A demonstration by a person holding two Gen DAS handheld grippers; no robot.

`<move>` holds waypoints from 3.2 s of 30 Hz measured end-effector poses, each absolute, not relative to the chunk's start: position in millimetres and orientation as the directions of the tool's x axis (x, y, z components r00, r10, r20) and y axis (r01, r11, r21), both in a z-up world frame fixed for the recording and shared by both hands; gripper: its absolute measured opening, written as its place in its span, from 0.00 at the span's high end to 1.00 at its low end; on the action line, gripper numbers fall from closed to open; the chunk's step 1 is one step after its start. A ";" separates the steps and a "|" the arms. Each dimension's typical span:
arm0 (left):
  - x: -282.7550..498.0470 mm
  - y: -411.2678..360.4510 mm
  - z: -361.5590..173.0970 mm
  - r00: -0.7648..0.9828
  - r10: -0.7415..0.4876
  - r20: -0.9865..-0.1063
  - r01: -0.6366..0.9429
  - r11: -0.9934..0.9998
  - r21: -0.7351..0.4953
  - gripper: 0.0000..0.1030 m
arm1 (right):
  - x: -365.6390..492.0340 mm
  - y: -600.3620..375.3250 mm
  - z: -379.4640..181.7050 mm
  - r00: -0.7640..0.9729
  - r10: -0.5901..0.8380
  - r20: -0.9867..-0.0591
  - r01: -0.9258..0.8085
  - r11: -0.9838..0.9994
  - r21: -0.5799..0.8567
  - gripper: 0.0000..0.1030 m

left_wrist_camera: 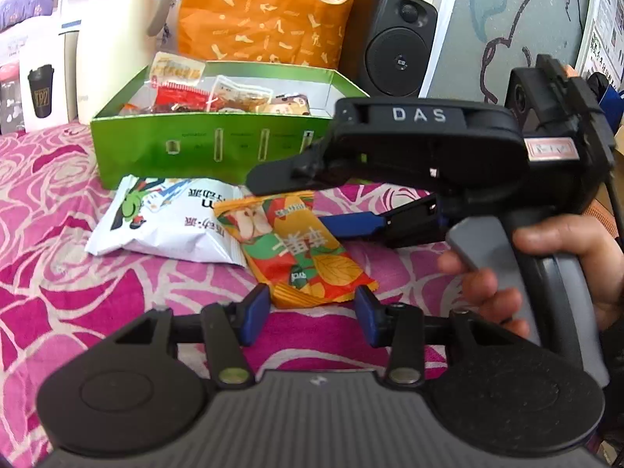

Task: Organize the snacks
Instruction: 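Grasp the orange chip bag with the right gripper, then lift the orange chip bag with the right gripper and carry it over the green box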

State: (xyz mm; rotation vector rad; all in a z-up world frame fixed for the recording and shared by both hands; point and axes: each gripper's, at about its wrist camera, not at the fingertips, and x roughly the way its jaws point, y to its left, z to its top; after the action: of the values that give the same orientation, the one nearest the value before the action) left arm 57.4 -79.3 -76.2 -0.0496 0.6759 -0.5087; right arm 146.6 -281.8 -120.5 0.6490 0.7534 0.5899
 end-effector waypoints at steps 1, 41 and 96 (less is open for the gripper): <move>57.6 -78.9 -76.0 0.664 -0.466 -0.585 0.431 0.878 -0.210 0.57 | 147.7 -281.9 -120.3 0.592 0.673 -0.443 -0.235 0.670 0.704 0.10; 31.3 -41.2 -28.7 0.815 -0.401 -0.417 0.356 0.916 -0.184 0.63 | 103.3 -237.5 -41.8 0.749 0.585 -0.312 -0.382 0.766 0.517 0.69; 93.3 -40.3 -5.7 0.810 -0.448 -0.379 0.400 0.894 -0.200 0.87 | 140.9 -261.0 -23.0 0.769 0.593 -0.236 -0.349 0.701 0.622 0.70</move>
State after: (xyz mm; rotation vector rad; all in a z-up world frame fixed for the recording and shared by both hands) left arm 93.3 -40.3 -5.7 -0.1127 0.4329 -0.4541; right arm 140.9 -261.0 -23.0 0.5885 0.4455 0.5443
